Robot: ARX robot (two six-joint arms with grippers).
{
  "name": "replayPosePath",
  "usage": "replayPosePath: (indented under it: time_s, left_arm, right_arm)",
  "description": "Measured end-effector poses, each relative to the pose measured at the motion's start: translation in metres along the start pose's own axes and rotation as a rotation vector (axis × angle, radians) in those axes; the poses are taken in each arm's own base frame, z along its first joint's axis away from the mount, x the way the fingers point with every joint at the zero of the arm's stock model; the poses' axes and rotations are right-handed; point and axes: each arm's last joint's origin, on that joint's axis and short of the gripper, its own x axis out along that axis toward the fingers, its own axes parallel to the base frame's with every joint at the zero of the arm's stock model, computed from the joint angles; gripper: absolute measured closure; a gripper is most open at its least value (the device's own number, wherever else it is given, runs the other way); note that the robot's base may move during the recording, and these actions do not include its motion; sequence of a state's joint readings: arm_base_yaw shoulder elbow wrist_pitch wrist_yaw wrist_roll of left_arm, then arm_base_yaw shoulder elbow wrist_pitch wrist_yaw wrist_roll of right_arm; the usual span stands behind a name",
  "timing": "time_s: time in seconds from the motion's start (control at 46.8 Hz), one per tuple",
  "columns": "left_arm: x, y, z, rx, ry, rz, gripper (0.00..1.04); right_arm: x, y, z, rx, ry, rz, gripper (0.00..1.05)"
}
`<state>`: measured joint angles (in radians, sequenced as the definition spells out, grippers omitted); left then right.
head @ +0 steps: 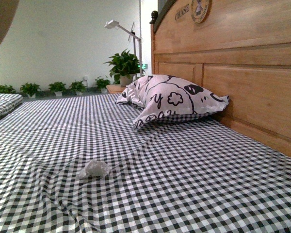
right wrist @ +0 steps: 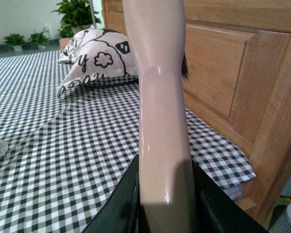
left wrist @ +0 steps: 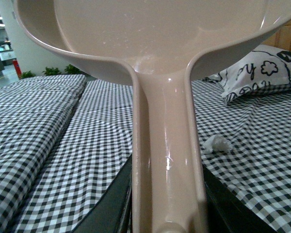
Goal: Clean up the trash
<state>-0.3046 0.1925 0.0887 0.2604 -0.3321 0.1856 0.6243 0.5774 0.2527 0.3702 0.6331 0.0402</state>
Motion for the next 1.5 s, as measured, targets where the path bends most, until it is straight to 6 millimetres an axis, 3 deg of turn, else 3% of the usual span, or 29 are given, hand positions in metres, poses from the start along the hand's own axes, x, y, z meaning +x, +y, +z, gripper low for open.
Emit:
replayPosePath:
  time_s: [0.171,0.257,0.406,0.62,0.855,1.497]
  left_arm:
    - [0.000,-0.001,0.000,-0.001,-0.001,-0.030,0.78]
    - [0.003,0.000,-0.001,-0.038,0.113,-0.059,0.78]
    - [0.028,0.019,-0.006,-0.054,0.285,-0.084,0.78]
    - [0.070,0.059,-0.023,0.195,0.360,-0.211,0.78]
    - [0.090,0.079,-0.051,0.332,0.475,-0.375,0.78]
    - [0.118,0.088,-0.077,0.326,0.621,-0.518,0.78]
  right_arm:
    - [0.000,-0.001,0.000,0.002,-0.002,-0.020,0.84]
    - [0.000,-0.001,0.000,0.002,-0.003,-0.019,0.84]
    - [0.000,-0.001,0.000,0.002,-0.002,-0.013,0.84]
    - [0.000,-0.001,0.000,0.002,-0.002,-0.013,0.84]
    - [0.000,-0.001,0.000,0.002,-0.002,-0.013,0.84]
    - [0.000,-0.001,0.000,0.002,-0.002,-0.013,0.84]
